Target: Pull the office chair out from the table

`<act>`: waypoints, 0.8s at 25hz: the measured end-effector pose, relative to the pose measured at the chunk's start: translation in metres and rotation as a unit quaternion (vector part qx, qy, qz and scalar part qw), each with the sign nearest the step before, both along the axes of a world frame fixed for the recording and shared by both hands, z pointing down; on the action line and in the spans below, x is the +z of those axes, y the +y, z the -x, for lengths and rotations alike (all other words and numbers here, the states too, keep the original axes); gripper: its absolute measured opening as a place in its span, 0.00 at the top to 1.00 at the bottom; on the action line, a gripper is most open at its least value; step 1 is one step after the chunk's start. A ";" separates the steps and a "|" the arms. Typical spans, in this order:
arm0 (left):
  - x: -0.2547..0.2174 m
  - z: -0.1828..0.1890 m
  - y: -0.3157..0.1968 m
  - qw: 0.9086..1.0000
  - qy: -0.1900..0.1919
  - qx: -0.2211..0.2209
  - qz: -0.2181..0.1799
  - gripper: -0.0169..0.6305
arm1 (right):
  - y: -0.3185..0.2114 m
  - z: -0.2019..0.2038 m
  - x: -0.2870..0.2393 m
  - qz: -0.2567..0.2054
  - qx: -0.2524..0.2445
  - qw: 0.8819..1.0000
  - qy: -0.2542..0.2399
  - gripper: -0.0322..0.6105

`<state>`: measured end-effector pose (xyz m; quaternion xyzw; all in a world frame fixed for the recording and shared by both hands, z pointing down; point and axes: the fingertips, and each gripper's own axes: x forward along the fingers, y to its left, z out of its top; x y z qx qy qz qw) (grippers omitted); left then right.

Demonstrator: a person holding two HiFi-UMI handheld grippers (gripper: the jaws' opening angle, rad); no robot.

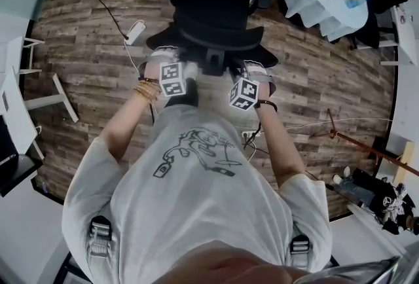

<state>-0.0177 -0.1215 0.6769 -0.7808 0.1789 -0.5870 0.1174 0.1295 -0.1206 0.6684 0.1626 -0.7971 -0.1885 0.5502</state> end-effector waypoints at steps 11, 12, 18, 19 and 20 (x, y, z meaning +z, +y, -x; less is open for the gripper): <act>-0.002 -0.010 0.065 1.000 0.004 0.000 -0.002 0.81 | 0.069 -0.009 -0.001 0.018 0.000 1.000 -0.015 0.79; -0.002 -0.011 0.070 1.000 0.004 0.001 0.000 0.81 | 0.073 -0.009 -0.001 0.021 0.001 1.000 -0.016 0.79; -0.004 -0.006 0.100 1.000 0.002 0.008 0.012 0.81 | 0.107 -0.004 -0.004 0.036 0.009 0.999 -0.017 0.79; -0.004 -0.002 0.106 1.000 0.003 0.010 0.012 0.81 | 0.113 -0.001 -0.004 0.037 0.009 0.999 -0.018 0.79; -0.004 0.002 0.111 1.000 0.003 0.012 0.013 0.81 | 0.119 0.003 -0.004 0.038 0.010 0.999 -0.019 0.79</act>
